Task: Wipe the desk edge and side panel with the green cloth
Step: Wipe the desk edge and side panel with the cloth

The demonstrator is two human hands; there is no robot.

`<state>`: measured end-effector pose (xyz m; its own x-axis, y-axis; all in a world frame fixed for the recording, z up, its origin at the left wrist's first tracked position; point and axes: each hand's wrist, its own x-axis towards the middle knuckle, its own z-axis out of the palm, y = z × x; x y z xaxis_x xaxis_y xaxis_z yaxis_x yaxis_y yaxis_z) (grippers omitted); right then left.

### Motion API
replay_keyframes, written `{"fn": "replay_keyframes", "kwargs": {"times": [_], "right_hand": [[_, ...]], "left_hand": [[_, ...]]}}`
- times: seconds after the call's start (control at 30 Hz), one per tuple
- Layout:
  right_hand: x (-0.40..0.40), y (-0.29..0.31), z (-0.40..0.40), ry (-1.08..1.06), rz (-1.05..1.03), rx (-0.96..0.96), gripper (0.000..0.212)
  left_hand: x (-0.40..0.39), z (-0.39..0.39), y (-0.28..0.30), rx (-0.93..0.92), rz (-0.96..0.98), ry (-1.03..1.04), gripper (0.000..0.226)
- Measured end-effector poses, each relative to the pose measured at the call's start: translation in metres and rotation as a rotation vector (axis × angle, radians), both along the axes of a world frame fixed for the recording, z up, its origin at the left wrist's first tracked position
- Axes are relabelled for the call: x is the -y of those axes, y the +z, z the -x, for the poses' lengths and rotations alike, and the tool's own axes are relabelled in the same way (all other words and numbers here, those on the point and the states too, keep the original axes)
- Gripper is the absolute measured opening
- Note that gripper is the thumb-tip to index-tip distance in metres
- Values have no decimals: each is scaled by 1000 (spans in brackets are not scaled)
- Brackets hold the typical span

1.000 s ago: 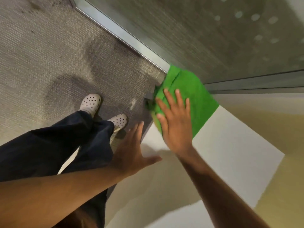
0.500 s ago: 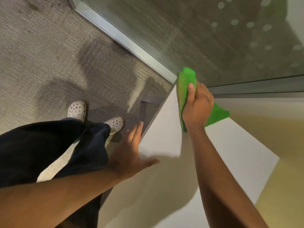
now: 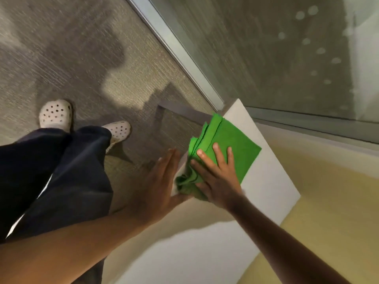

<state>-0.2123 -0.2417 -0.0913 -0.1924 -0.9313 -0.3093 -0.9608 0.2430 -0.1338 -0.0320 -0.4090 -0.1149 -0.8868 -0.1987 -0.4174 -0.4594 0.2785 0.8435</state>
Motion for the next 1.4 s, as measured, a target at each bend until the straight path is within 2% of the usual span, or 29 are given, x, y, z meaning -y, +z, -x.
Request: {"fn": "replay_keyframes", "kwargs": {"times": [0.13,0.3,0.37,0.5,0.57,0.63,0.77,0.87,0.93,0.97,1.03,1.17,1.2,1.3,1.4], "right_hand": [[33,1,33,324,-16,-41,57],[82,-3,73,402,18,45,48],[89,1,99,304,69,13,46],[103,5,137,-160,105,-48,57],[106,5,132,-262,94,-69,61],[100,5,115,-168,69,-104,56],[78,3,60,224,15,-31,50],[82,3,58,362,-6,-10,50],[93,3,81,401,-12,-23,57],[99,4,94,353,-3,-43,61],[108,4,119,102,44,-67,64],[103,-5,131,-709,126,106,51],[93,-6,125,-802,143,85,51],[42,3,103,-860,188,-32,44],[9,10,93,-942,149,-115,52]], "left_hand": [[0,-2,10,-81,171,1,104],[4,0,10,-92,177,10,108],[3,-2,8,-94,203,-18,108],[1,-3,4,-84,228,-40,108],[0,-4,1,-89,218,-28,108],[-2,-5,-1,-90,217,-33,109],[-8,-5,-7,-122,183,33,108],[-11,-5,-9,-167,180,85,109],[-12,-6,-11,-172,182,80,110],[-12,-7,-12,-161,185,73,110],[-13,-7,-12,-137,177,50,110],[-11,-8,-11,-136,150,29,106],[-10,-8,-10,-137,141,21,106],[-8,-8,-8,-139,133,10,105],[-8,-6,-8,-148,138,22,104]]}}
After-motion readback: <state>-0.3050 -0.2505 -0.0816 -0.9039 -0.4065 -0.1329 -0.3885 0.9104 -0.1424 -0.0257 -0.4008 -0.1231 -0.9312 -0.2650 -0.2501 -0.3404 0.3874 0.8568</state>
